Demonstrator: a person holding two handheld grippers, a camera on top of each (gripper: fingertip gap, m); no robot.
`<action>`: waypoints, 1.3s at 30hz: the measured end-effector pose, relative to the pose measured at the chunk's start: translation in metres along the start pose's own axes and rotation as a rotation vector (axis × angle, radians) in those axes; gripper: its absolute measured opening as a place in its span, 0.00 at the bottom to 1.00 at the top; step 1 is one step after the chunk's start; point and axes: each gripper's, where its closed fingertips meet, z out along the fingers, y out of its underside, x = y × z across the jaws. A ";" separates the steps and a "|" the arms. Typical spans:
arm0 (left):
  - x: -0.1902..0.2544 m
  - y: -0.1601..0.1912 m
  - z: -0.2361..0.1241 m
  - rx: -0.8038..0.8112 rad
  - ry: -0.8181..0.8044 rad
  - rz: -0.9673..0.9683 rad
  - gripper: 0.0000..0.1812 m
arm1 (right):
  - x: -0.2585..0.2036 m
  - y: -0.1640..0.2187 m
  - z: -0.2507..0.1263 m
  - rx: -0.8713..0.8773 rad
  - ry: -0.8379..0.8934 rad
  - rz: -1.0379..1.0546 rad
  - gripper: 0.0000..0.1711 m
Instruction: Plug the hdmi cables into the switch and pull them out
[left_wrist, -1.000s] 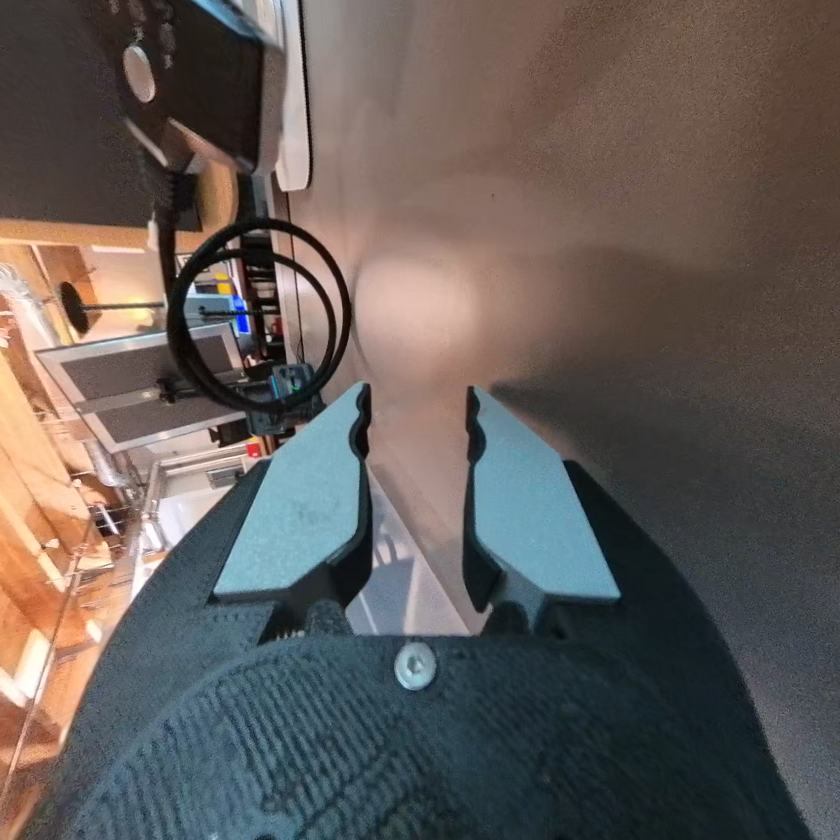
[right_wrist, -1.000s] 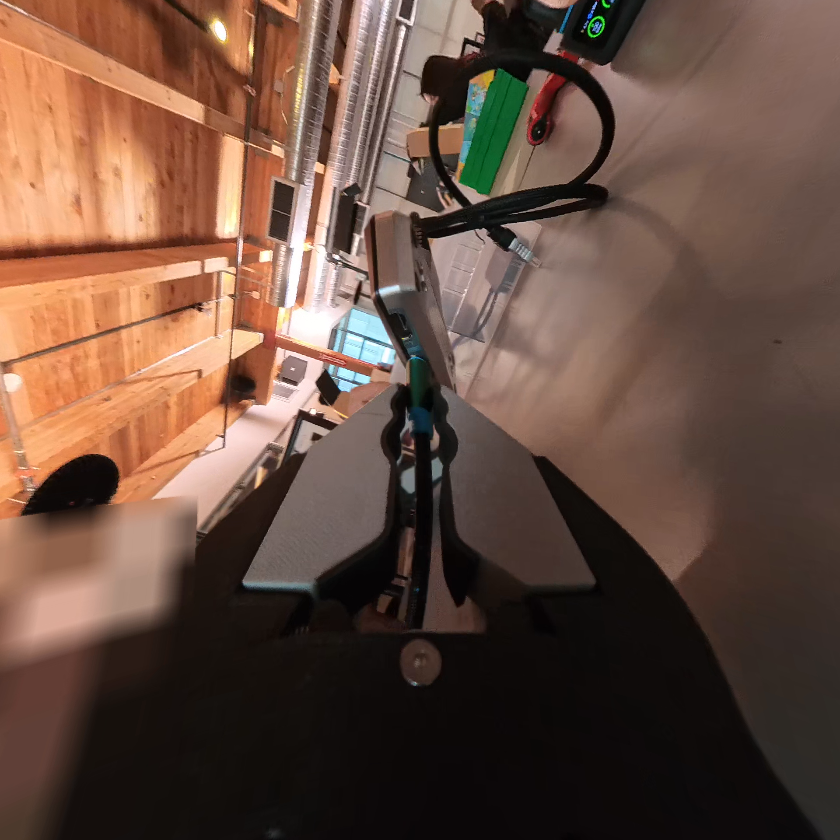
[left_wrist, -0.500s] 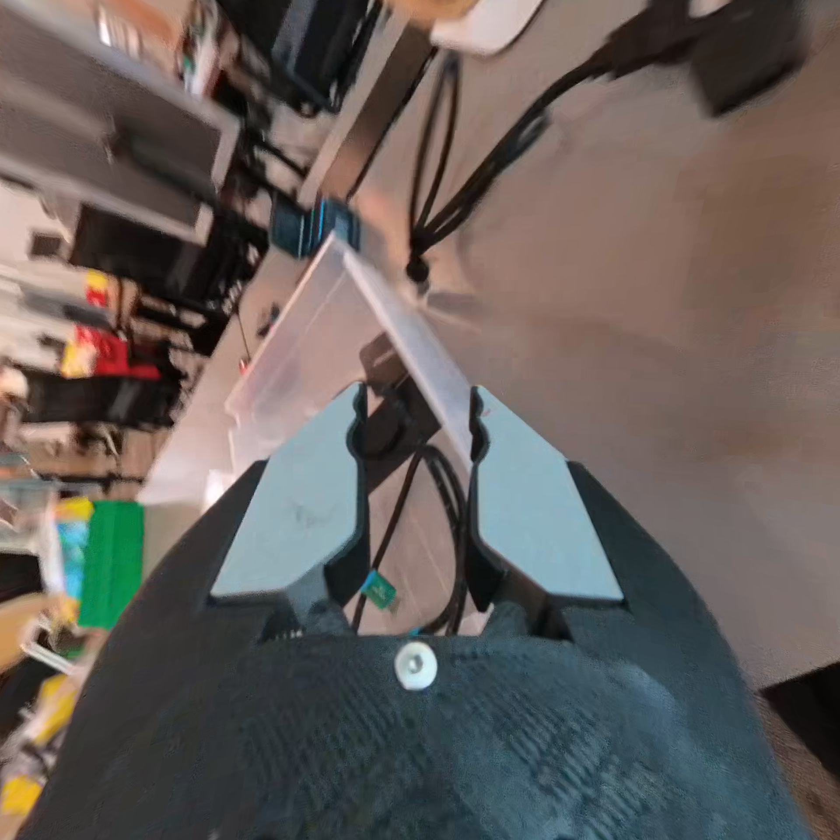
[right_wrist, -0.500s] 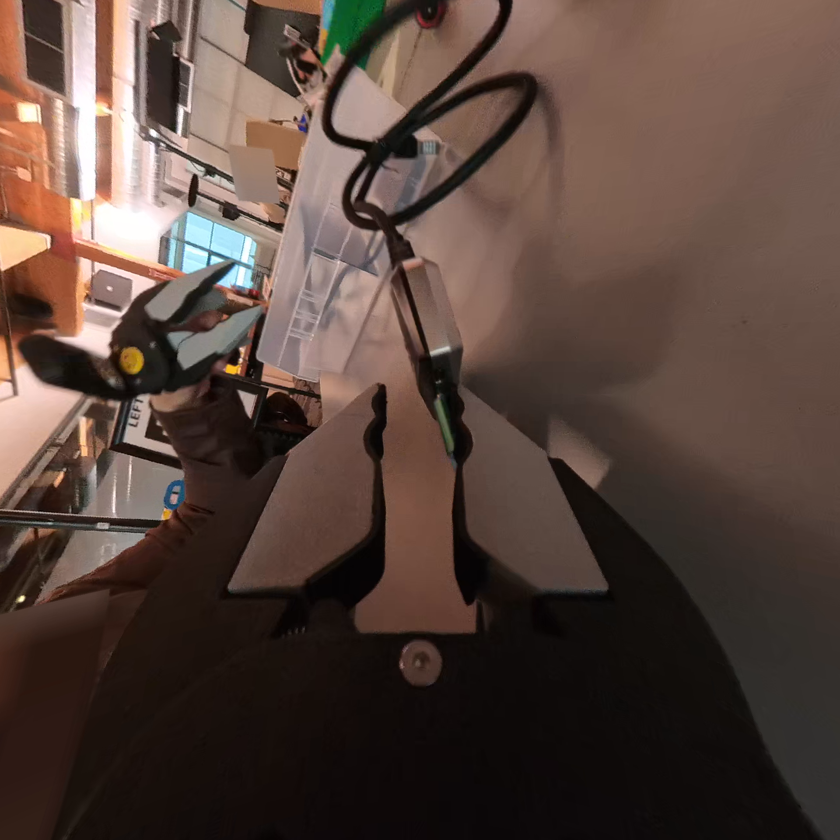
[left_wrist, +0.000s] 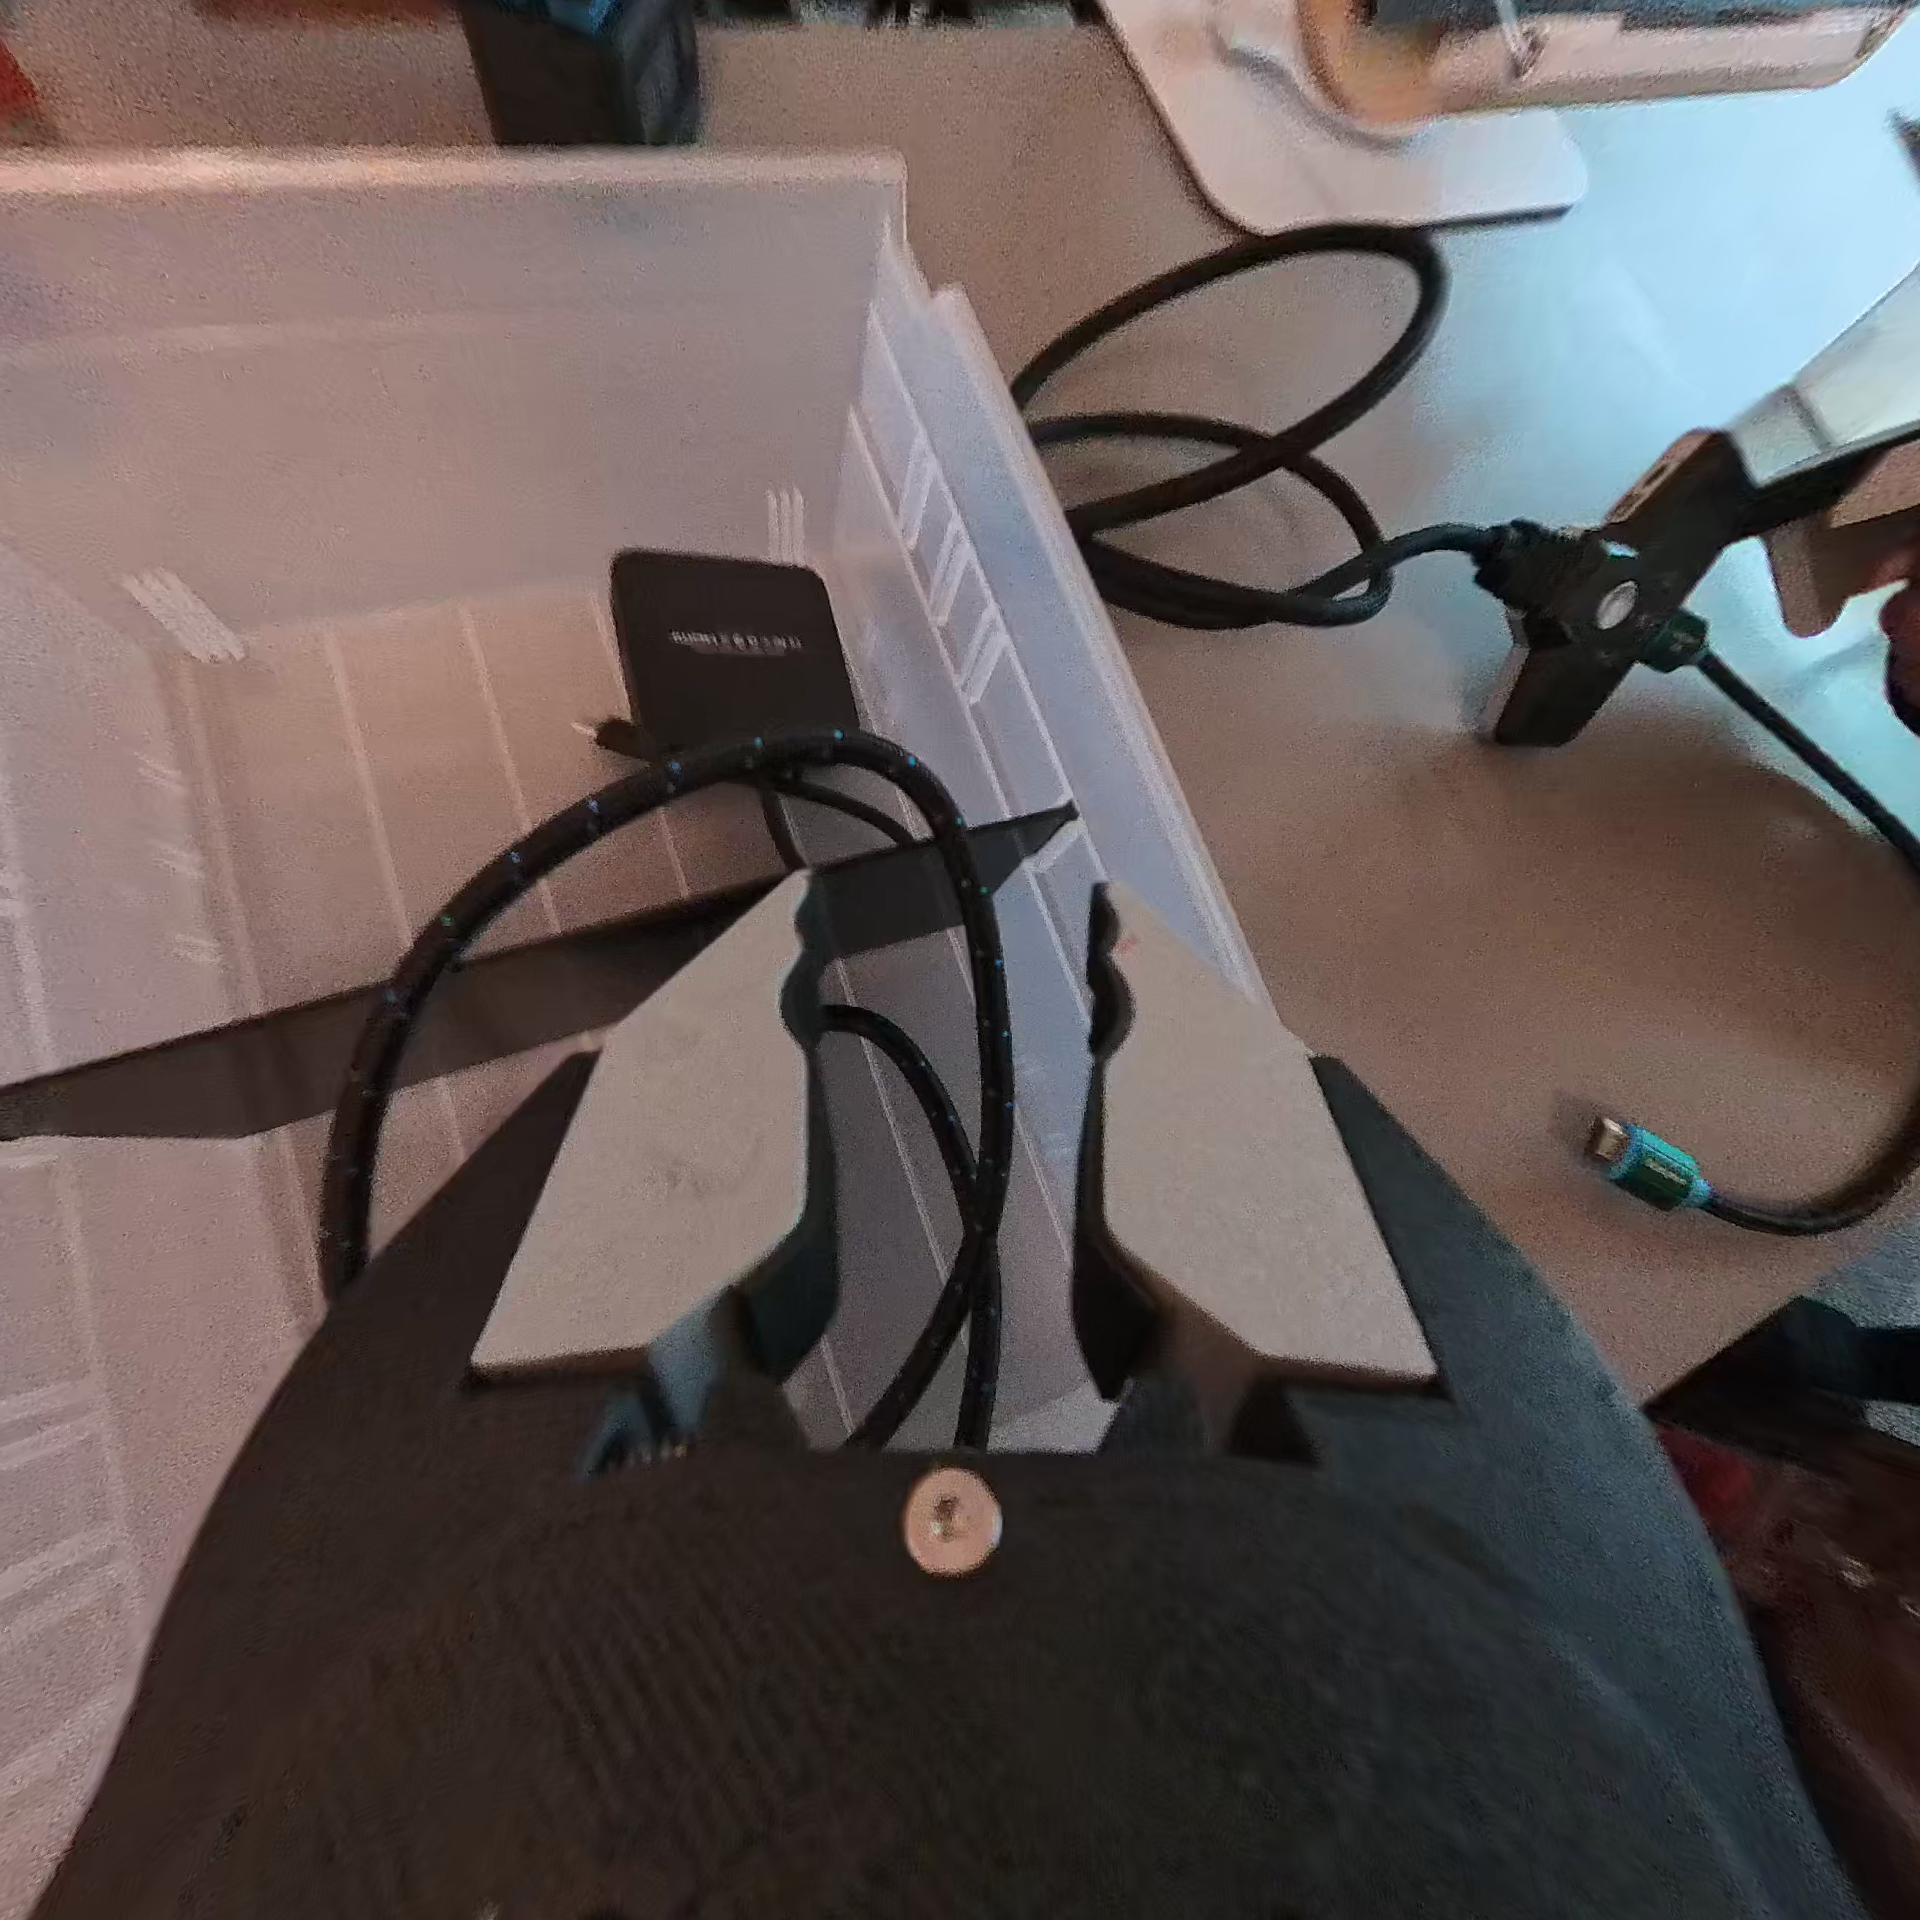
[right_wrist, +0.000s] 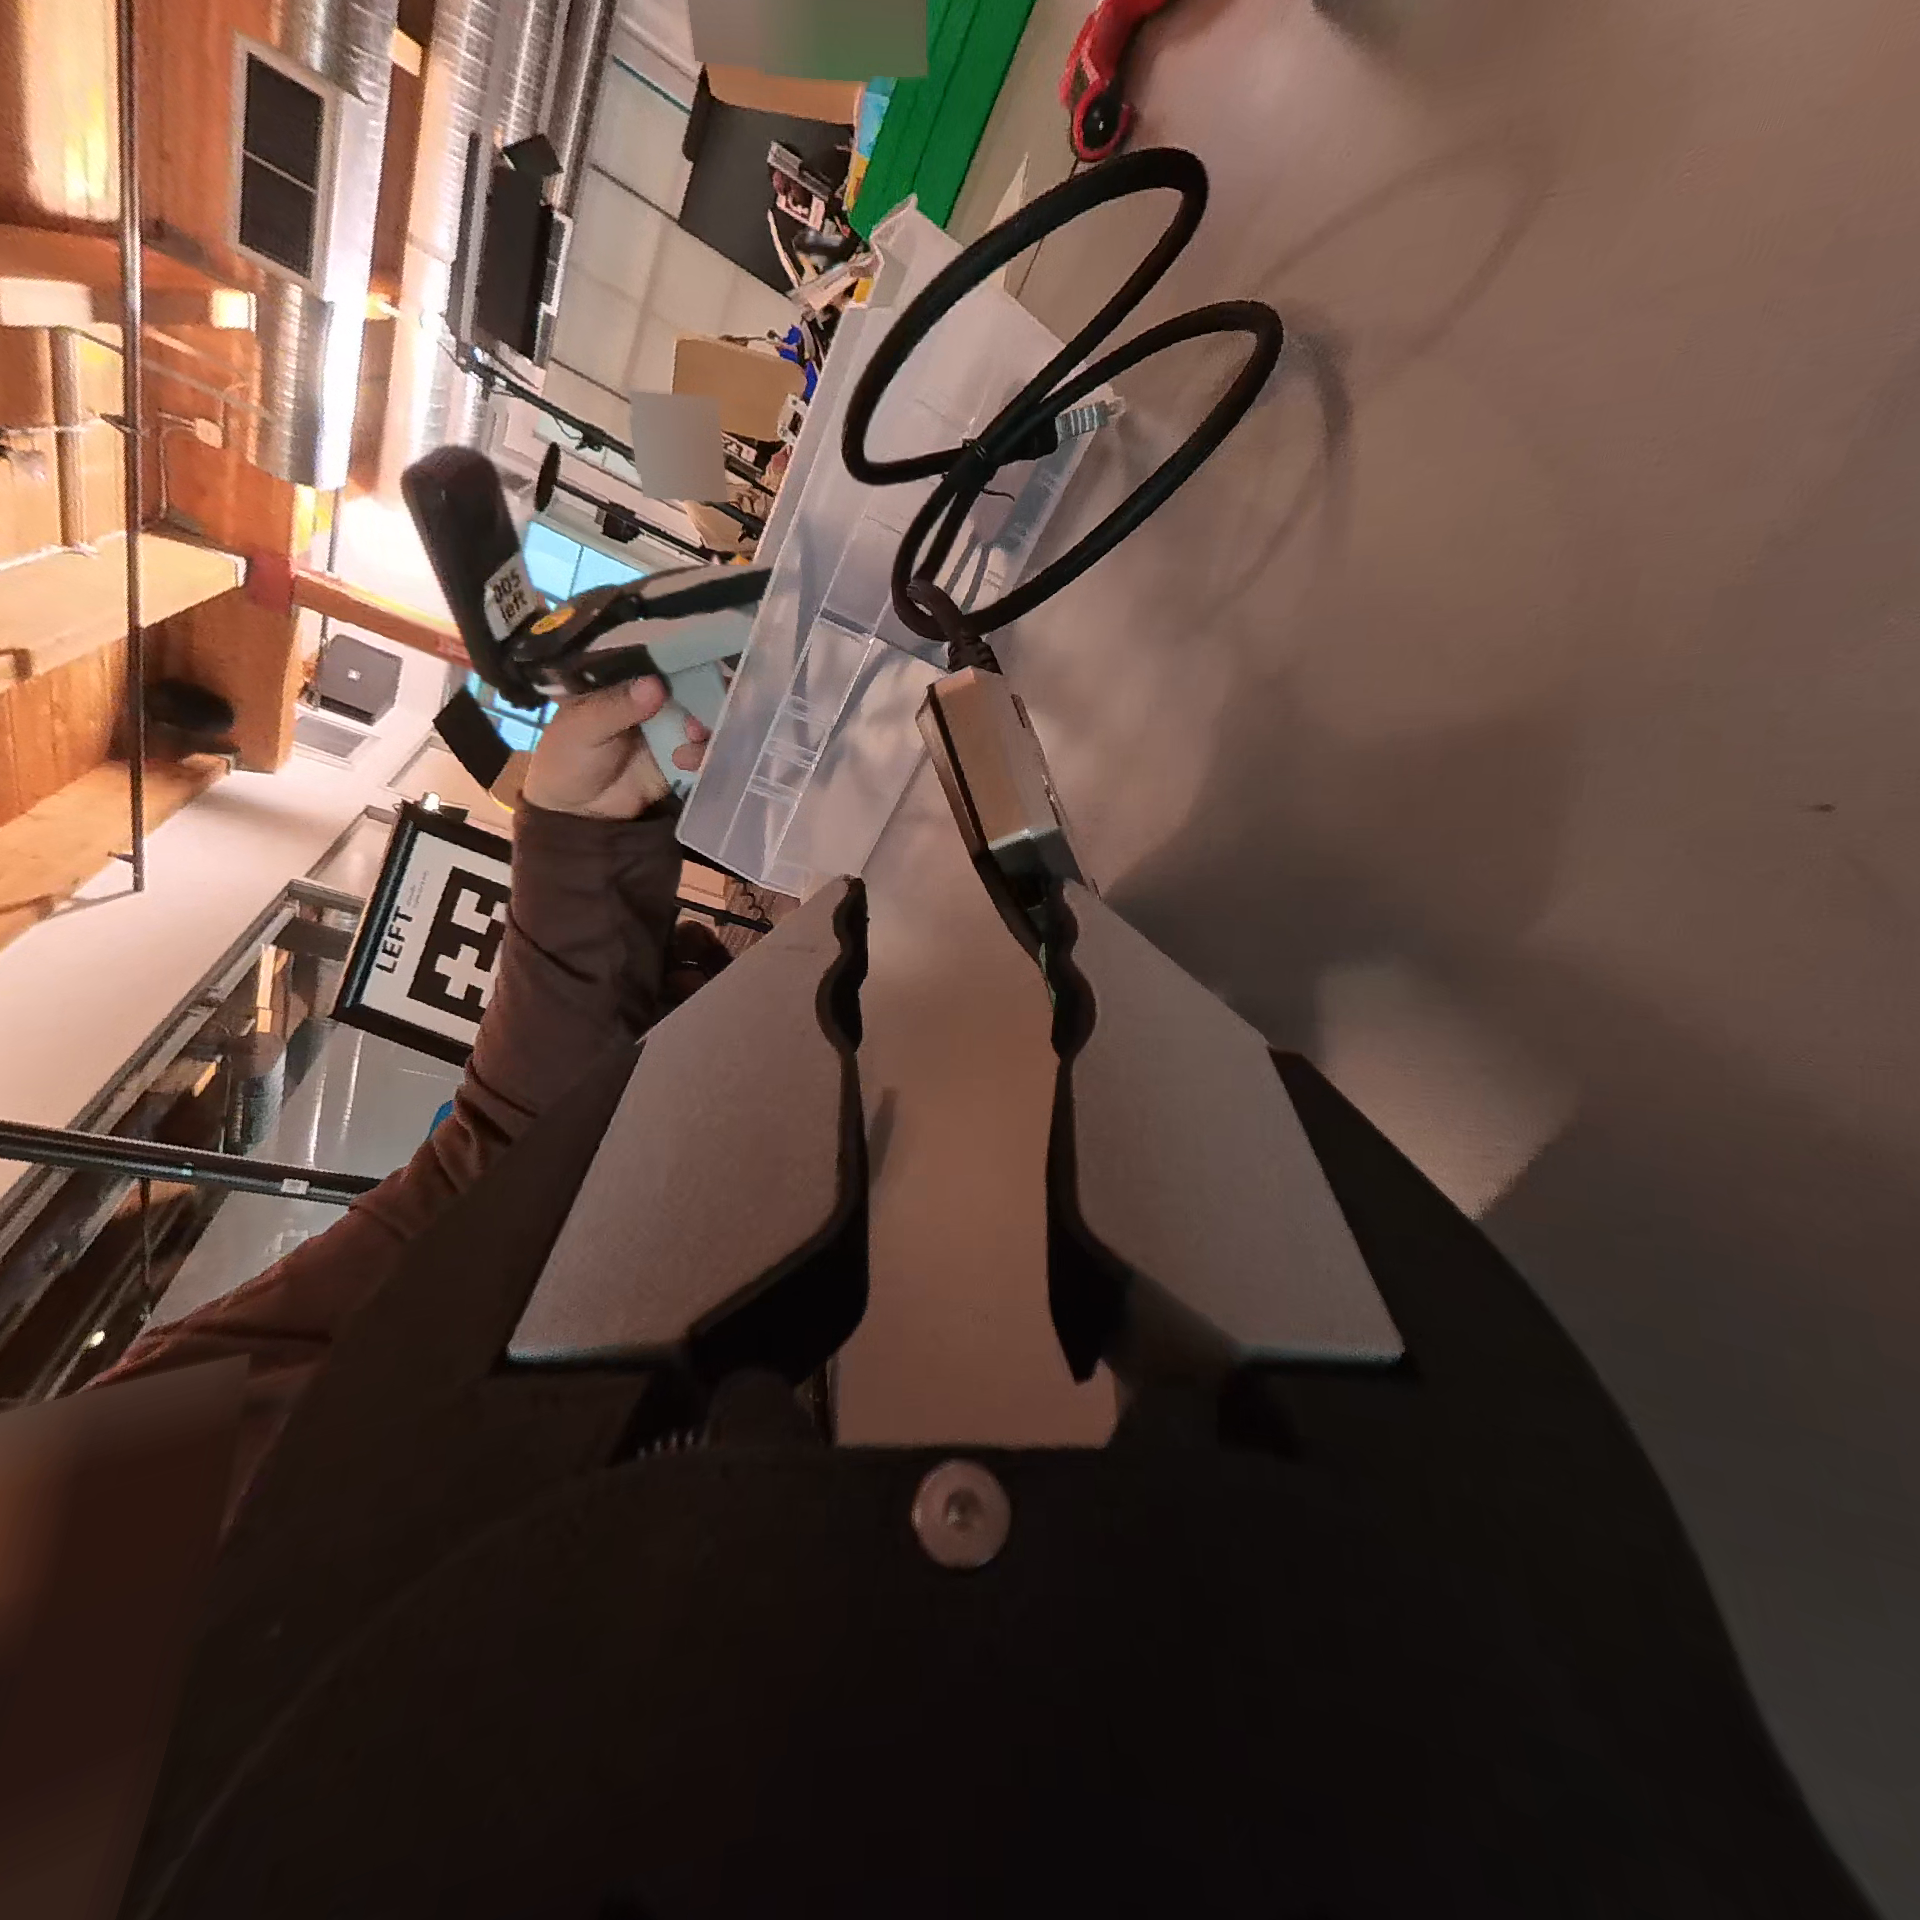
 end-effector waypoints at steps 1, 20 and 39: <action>0.002 -0.002 0.002 0.020 0.020 -0.005 0.15 | -0.001 0.000 0.000 0.000 0.000 -0.003 0.18; -0.002 -0.038 -0.024 0.154 0.011 -0.001 0.03 | -0.010 -0.002 -0.001 0.018 -0.049 -0.003 0.18; 0.152 -0.157 -0.133 0.543 0.150 0.371 0.02 | -0.007 -0.005 -0.001 0.033 -0.035 -0.015 0.18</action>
